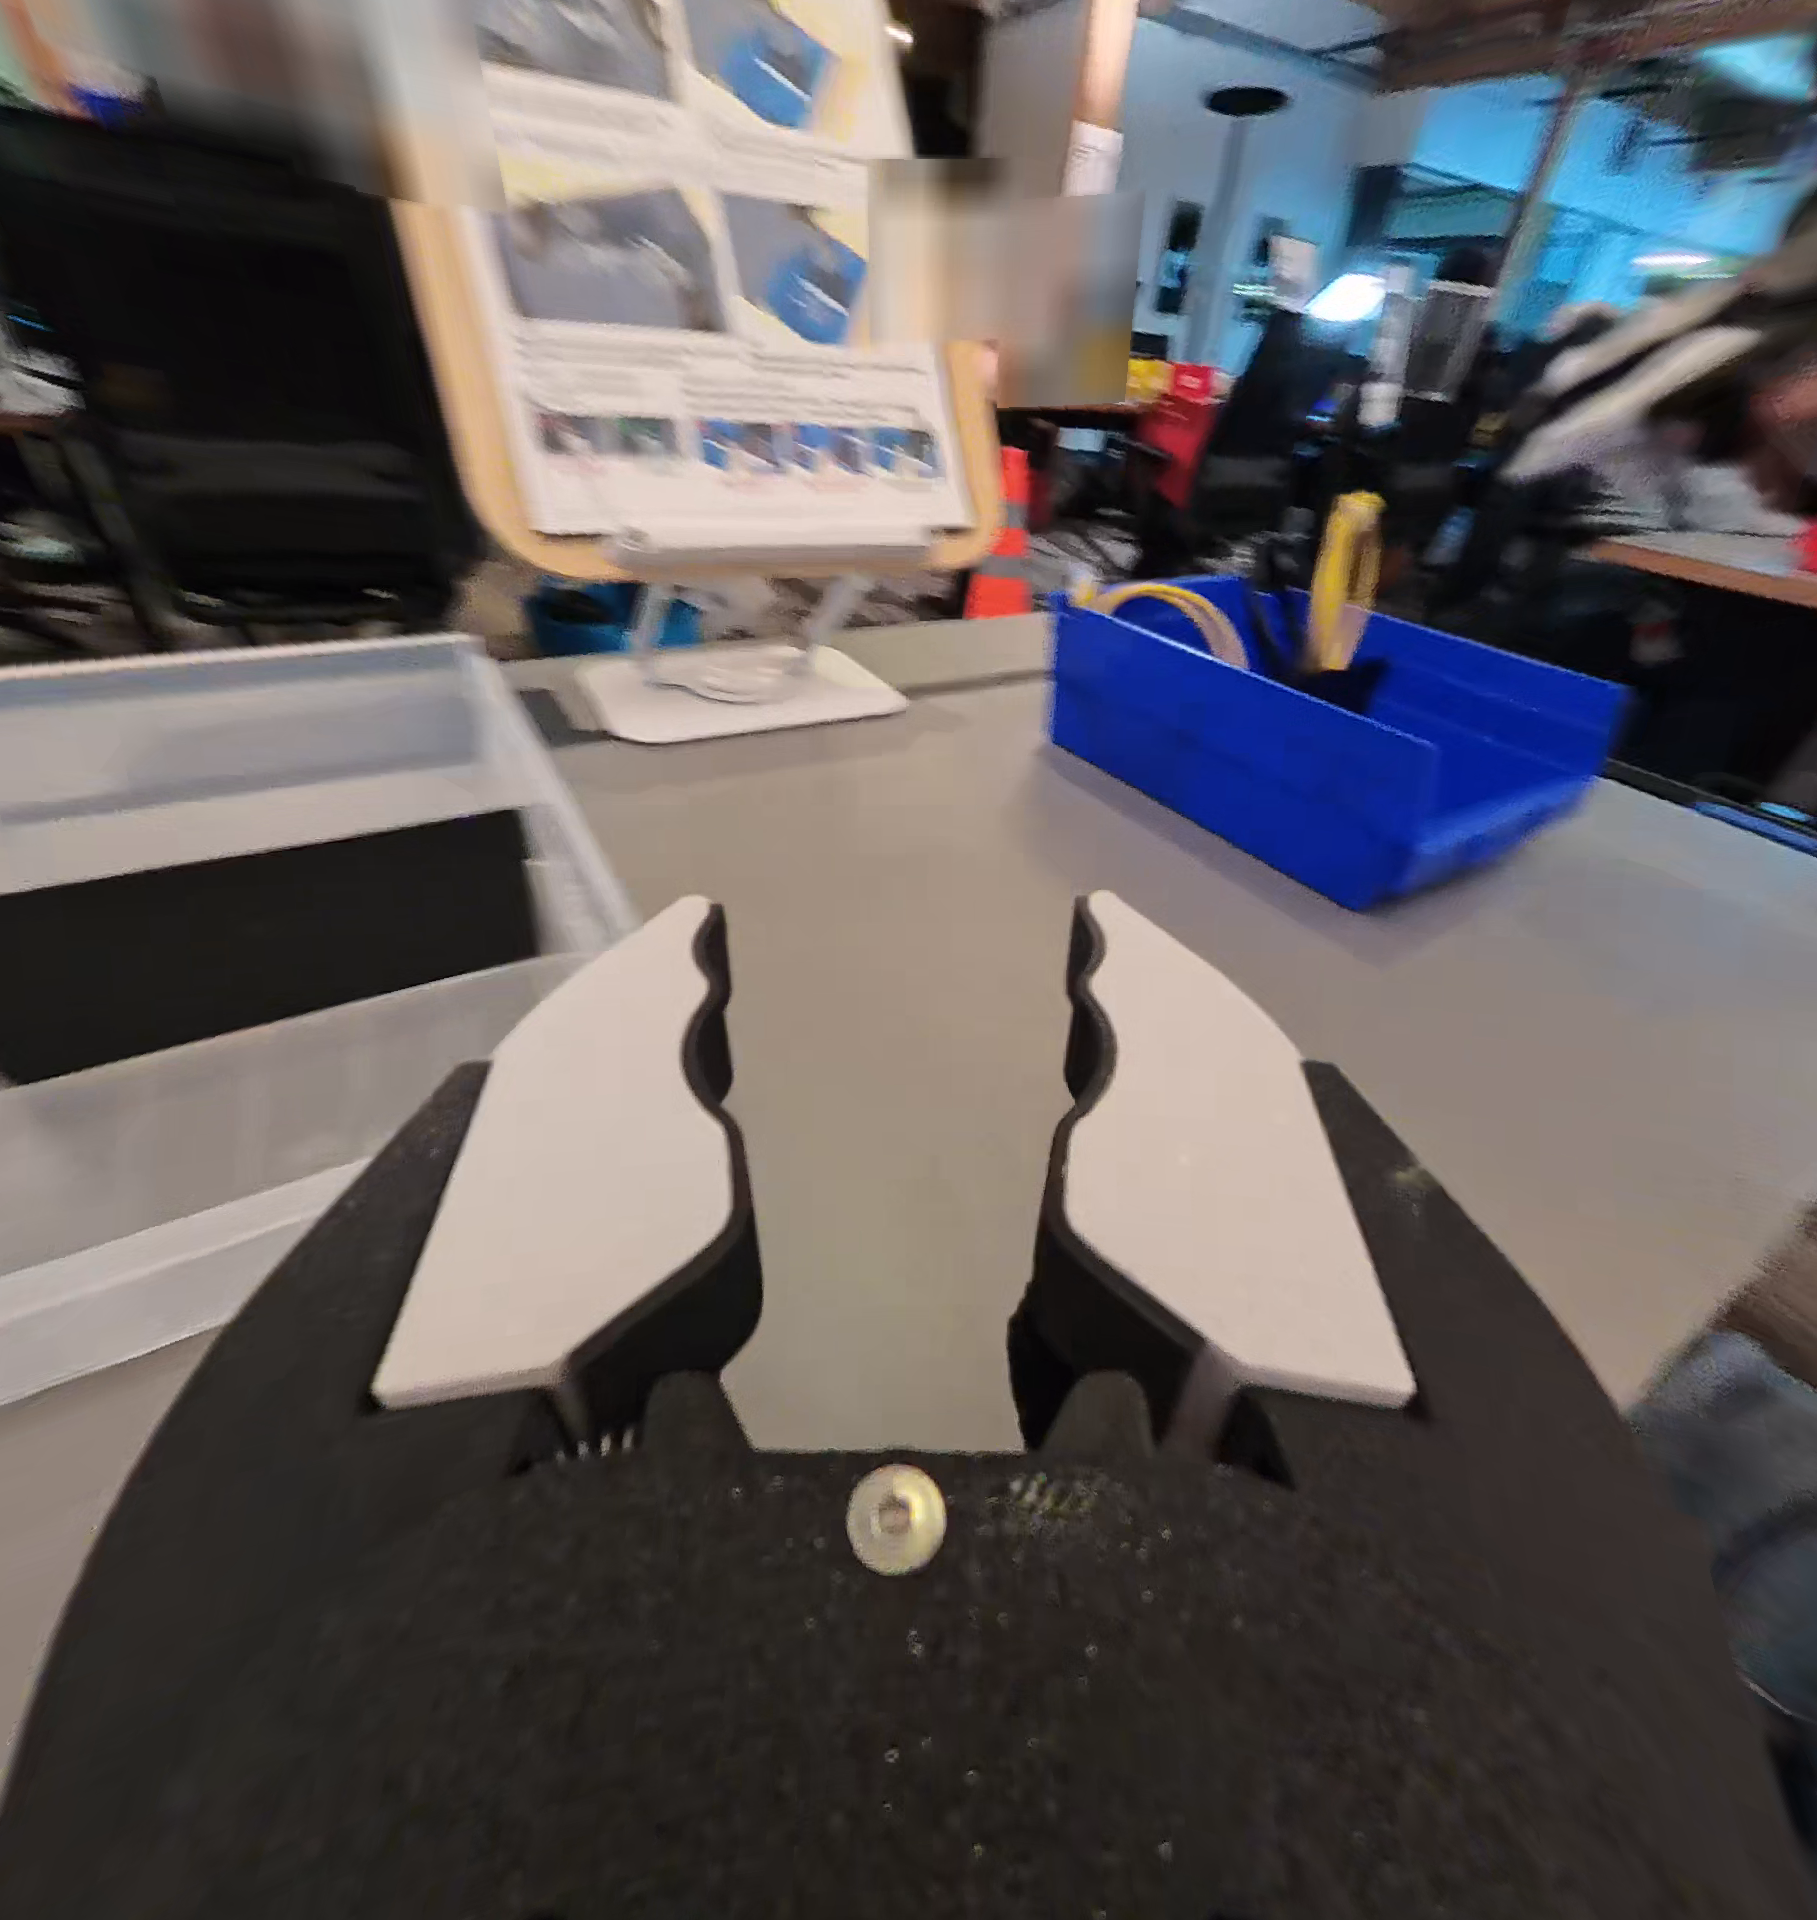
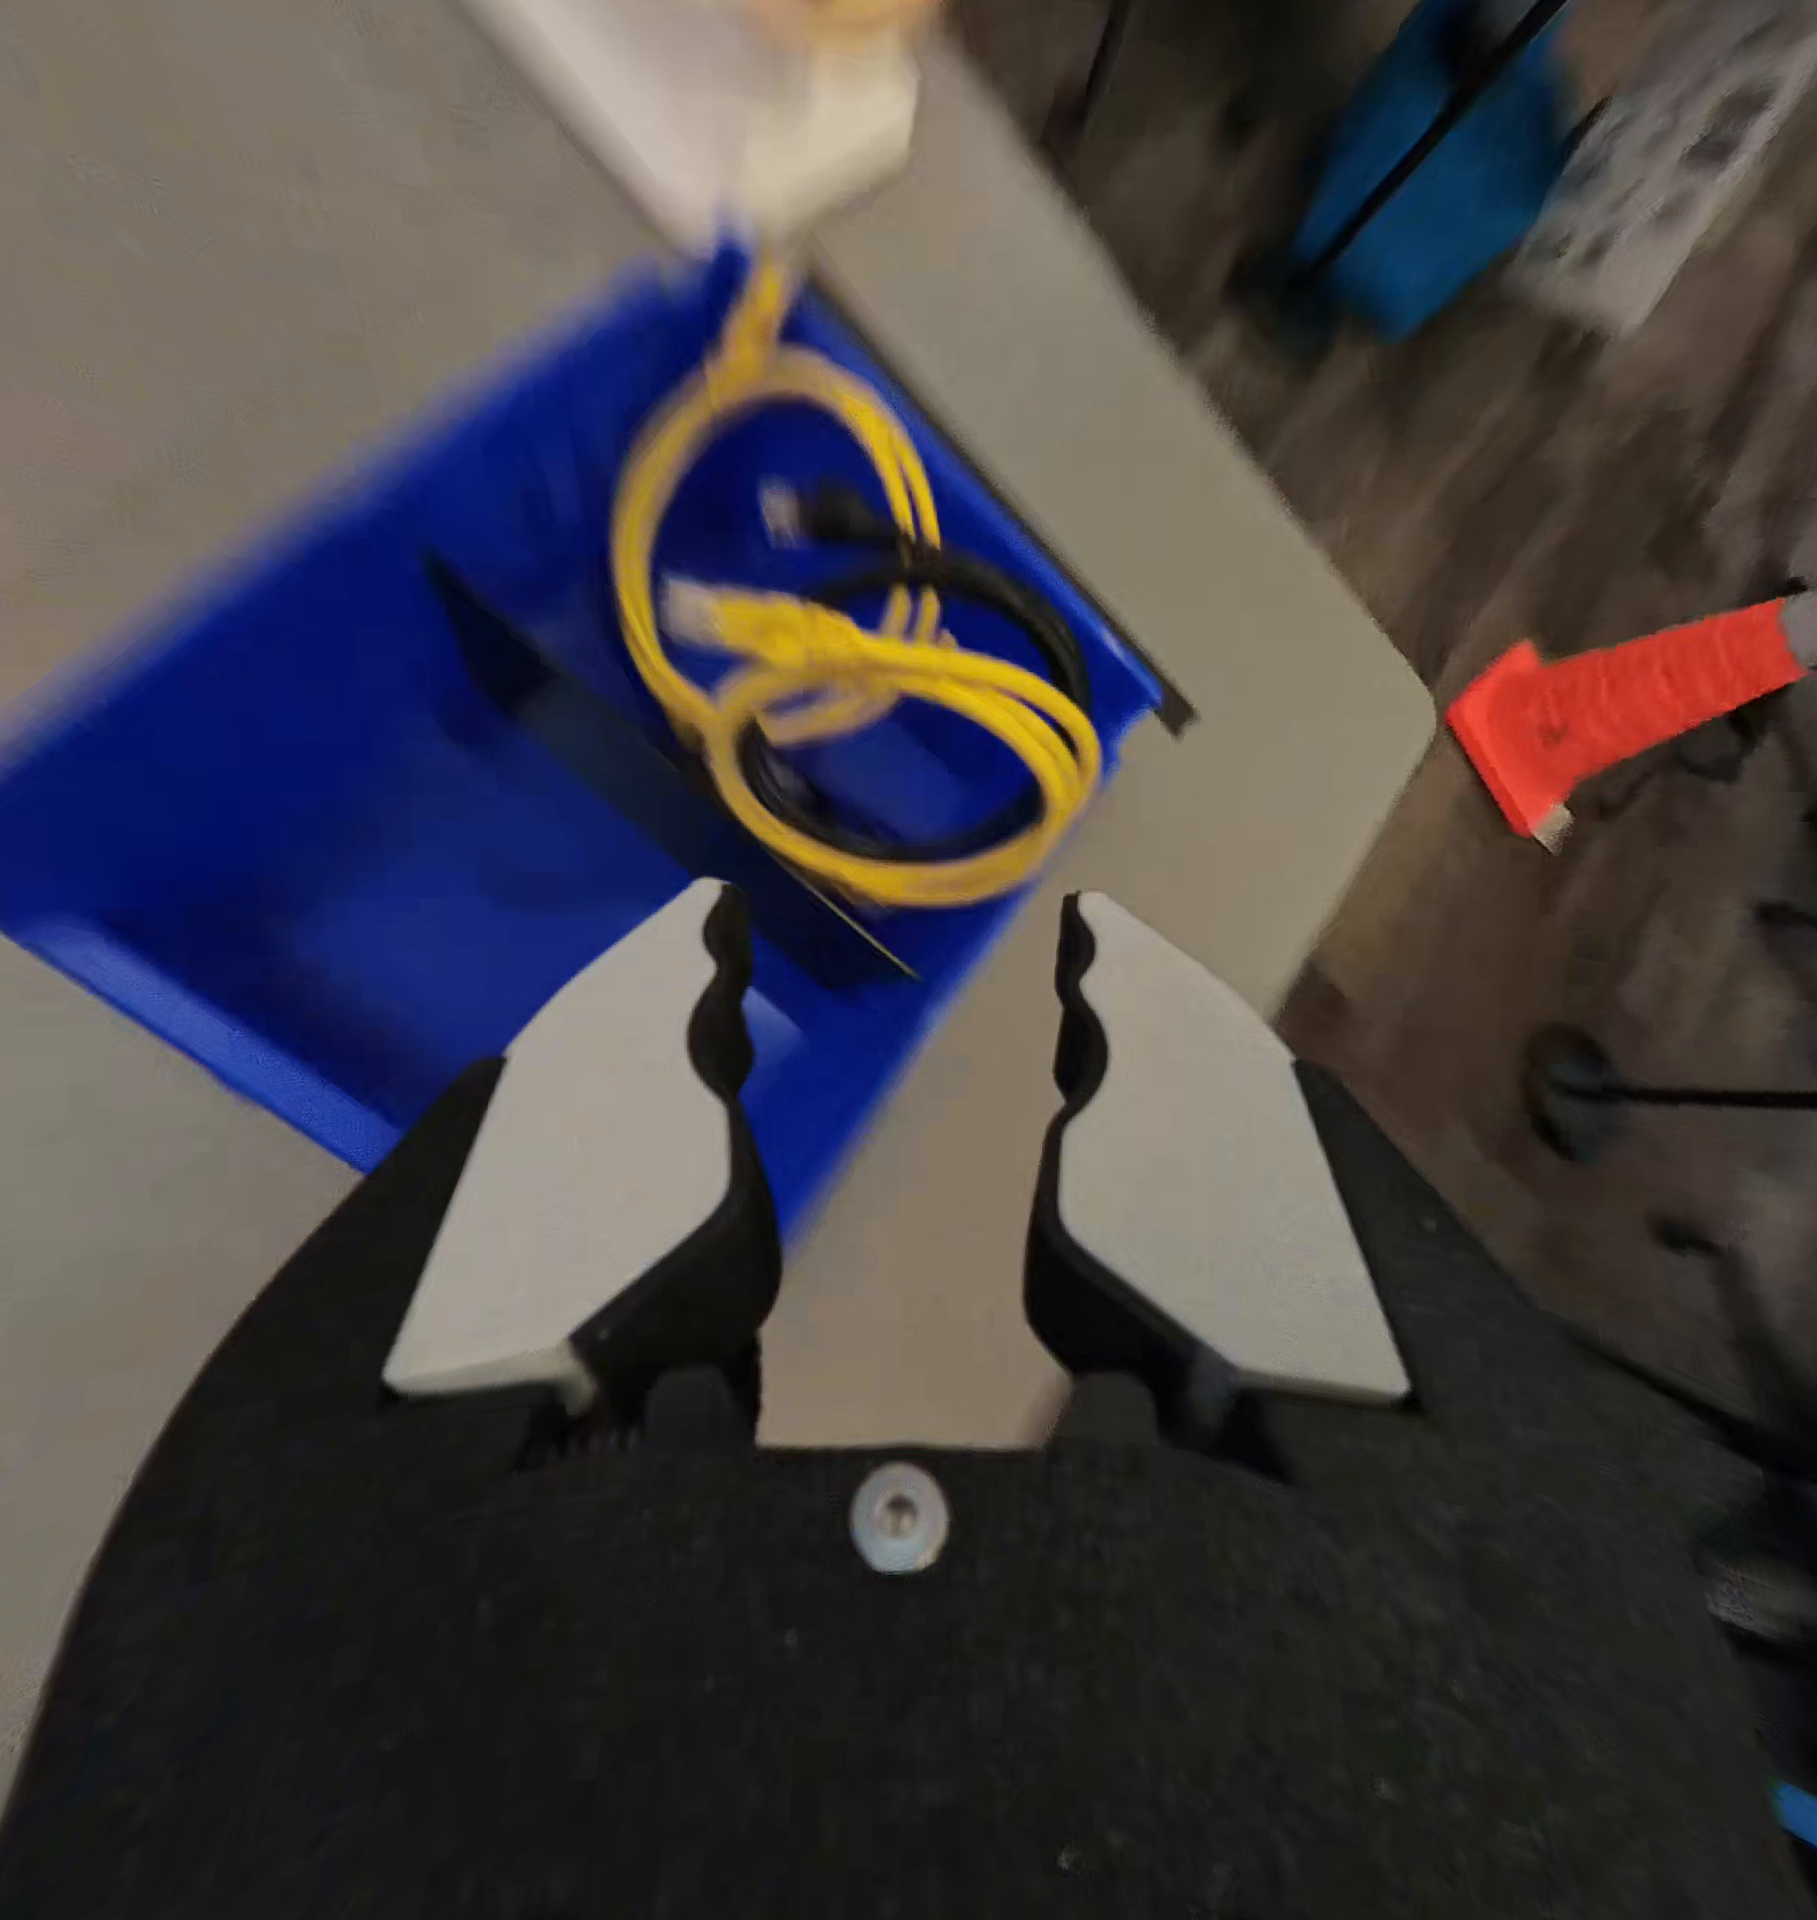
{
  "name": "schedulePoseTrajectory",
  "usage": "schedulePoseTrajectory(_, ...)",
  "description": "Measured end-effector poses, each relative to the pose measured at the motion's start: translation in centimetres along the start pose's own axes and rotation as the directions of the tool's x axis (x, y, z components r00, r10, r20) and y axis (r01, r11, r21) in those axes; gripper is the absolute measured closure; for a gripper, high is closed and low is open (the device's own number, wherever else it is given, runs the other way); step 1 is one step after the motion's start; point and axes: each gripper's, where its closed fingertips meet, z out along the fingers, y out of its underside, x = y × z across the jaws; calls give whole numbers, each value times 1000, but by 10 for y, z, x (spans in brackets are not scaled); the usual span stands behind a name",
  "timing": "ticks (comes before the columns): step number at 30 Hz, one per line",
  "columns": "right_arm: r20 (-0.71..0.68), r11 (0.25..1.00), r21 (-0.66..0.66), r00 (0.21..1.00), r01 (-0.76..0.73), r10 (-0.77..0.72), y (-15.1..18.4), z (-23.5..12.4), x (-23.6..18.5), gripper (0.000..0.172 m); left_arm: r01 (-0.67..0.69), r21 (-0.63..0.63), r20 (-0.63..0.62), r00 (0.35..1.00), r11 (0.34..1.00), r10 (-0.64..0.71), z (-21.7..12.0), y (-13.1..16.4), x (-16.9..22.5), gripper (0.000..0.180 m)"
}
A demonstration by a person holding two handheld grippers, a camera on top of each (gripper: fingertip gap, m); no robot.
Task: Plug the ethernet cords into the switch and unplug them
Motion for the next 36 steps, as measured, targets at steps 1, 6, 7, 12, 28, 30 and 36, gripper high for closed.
schedulePoseTrajectory(1, -13, 980, 147, 991, -133, 137, -3, -11, -16, 121, -19, 8, 65, 998, 1000, 18, -8, -4, -14, 134)
schedulePoseTrajectory(6, 110, 663, 584, 855, -468, 507, 28, -45, -113, 121, 6, -21, 303, 953, 1000, 1, -42, -2, -68, 160)
schedulePoseTrajectory(7, 89, 641, 595, 832, -485, 548, 41, -46, -125, 124, 32, -12, 300, 954, 999, -27, -44, 0, -71, 154)
schedulePoseTrajectory(12, -17, 655, 579, 796, -485, 605, 80, -40, -150, 119, 96, -50, 263, 961, 994, -79, -36, 17, -78, 123)
schedulePoseTrajectory(28, -84, 731, 487, 808, -477, 583, 103, -11, -146, 118, 75, -101, 267, 963, 992, -46, -27, 37, -80, 122)
schedulePoseTrajectory(30, -79, 723, 500, 807, -476, 586, 100, -15, -145, 118, 53, -112, 262, 965, 992, -22, -27, 39, -78, 128)
schedulePoseTrajectory(36, -102, 741, 487, 813, -462, 574, 102, -14, -142, 118, 15, -188, 244, 969, 982, 31, -22, 50, -69, 136)
